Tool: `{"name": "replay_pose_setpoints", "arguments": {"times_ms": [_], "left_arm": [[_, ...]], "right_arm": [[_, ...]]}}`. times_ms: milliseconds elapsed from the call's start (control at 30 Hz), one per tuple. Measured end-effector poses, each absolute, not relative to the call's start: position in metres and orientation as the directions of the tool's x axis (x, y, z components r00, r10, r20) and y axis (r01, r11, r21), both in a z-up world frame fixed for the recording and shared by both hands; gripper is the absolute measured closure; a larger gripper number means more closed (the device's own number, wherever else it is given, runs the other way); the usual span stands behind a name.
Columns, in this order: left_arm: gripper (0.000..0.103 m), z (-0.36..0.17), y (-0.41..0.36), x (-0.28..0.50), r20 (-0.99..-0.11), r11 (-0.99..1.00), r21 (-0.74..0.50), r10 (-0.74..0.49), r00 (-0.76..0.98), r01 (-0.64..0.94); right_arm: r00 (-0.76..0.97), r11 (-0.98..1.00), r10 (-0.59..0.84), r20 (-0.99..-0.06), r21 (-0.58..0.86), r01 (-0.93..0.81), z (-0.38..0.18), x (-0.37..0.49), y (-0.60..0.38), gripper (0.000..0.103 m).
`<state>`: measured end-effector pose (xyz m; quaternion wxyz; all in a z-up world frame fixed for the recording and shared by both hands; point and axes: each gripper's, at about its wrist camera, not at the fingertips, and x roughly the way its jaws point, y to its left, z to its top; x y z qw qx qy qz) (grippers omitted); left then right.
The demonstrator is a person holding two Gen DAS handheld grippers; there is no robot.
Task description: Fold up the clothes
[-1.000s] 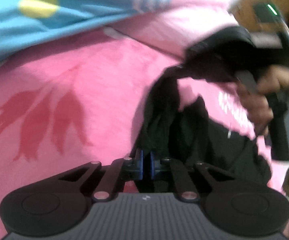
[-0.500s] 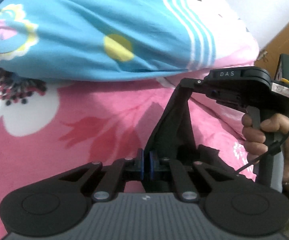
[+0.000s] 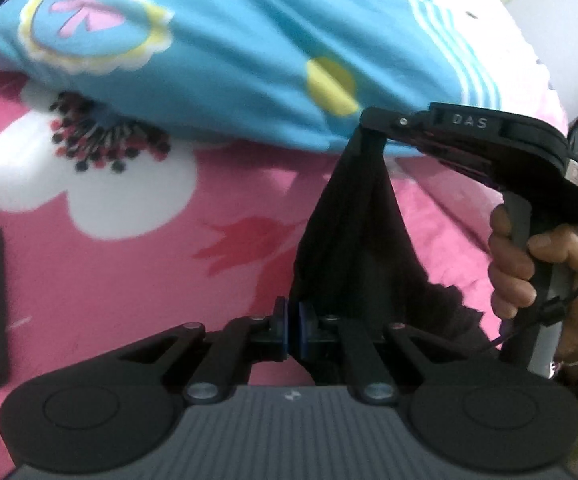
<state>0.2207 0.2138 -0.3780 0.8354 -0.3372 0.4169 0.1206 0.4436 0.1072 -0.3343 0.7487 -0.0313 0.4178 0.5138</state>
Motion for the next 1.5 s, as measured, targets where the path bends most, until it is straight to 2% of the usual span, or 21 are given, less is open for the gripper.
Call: {"name": "replay_pose_setpoints", "arguments": {"times_ms": [267,300,367,433,467,600,633,767,933,967,1000,1033,1067,1400,1500], "left_arm": [[0.097,-0.401,0.220,0.214,-0.827,0.741,-0.413,-0.063,0.559,-0.529],[0.097,-0.404,0.220,0.213,-0.833,0.744,-0.405,-0.061,0.550,-0.531],[0.097,-0.409,0.220,0.213,-0.838,0.746,-0.401,-0.063,0.543,-0.532],[0.097,-0.410,0.220,0.213,-0.837,0.753,-0.395,-0.060,0.543,-0.525],[0.097,-0.410,0.220,0.213,-0.837,0.756,-0.393,-0.059,0.543,-0.523],[0.096,-0.411,0.221,0.212,-0.837,0.755,-0.396,-0.062,0.544,-0.523],[0.096,-0.411,0.221,0.212,-0.837,0.755,-0.396,-0.062,0.544,-0.522],[0.096,-0.409,0.221,0.211,-0.835,0.759,-0.393,-0.059,0.547,-0.519],[0.095,-0.410,0.219,0.211,-0.836,0.772,-0.380,-0.052,0.546,-0.510],[0.095,-0.409,0.218,0.211,-0.837,0.777,-0.374,-0.048,0.545,-0.506],[0.095,-0.410,0.218,0.211,-0.837,0.779,-0.371,-0.045,0.545,-0.505],[0.095,-0.410,0.217,0.211,-0.838,0.782,-0.367,-0.042,0.545,-0.504],[0.095,-0.410,0.217,0.211,-0.838,0.783,-0.363,-0.037,0.545,-0.505],[0.095,-0.411,0.214,0.213,-0.838,0.782,-0.349,-0.015,0.545,-0.517],[0.095,-0.412,0.216,0.212,-0.834,0.778,-0.361,-0.023,0.551,-0.514]], "right_arm": [[0.073,0.447,0.694,-0.716,0.349,-0.824,-0.378,0.430,0.136,0.099],[0.057,0.447,0.683,-0.728,0.356,-0.821,-0.382,0.432,0.137,0.095],[0.041,0.449,0.698,-0.715,0.393,-0.802,-0.377,0.437,0.131,0.081],[0.044,0.429,0.755,-0.655,0.442,-0.788,-0.362,0.443,0.111,0.055],[0.053,0.424,0.770,-0.636,0.449,-0.787,-0.354,0.447,0.102,0.050],[0.097,0.449,0.795,-0.598,0.473,-0.758,-0.312,0.468,0.043,0.047],[0.125,0.486,0.774,-0.621,0.457,-0.744,-0.306,0.476,0.027,0.046],[0.166,0.596,0.579,-0.798,0.276,-0.754,-0.313,0.493,-0.024,0.049],[0.044,0.529,0.421,-0.906,0.206,-0.823,-0.349,0.484,-0.037,0.060],[0.063,0.545,0.426,-0.903,0.200,-0.814,-0.349,0.483,-0.040,0.065],[0.082,0.561,0.431,-0.899,0.195,-0.804,-0.349,0.483,-0.042,0.074],[0.102,0.577,0.435,-0.894,0.190,-0.794,-0.349,0.483,-0.044,0.090],[0.121,0.593,0.440,-0.890,0.186,-0.784,-0.349,0.483,-0.047,0.101],[0.318,0.737,0.457,-0.831,0.153,-0.659,-0.350,0.483,-0.069,0.103],[0.240,0.623,0.578,-0.780,0.232,-0.747,-0.323,0.465,-0.065,0.101]]}}
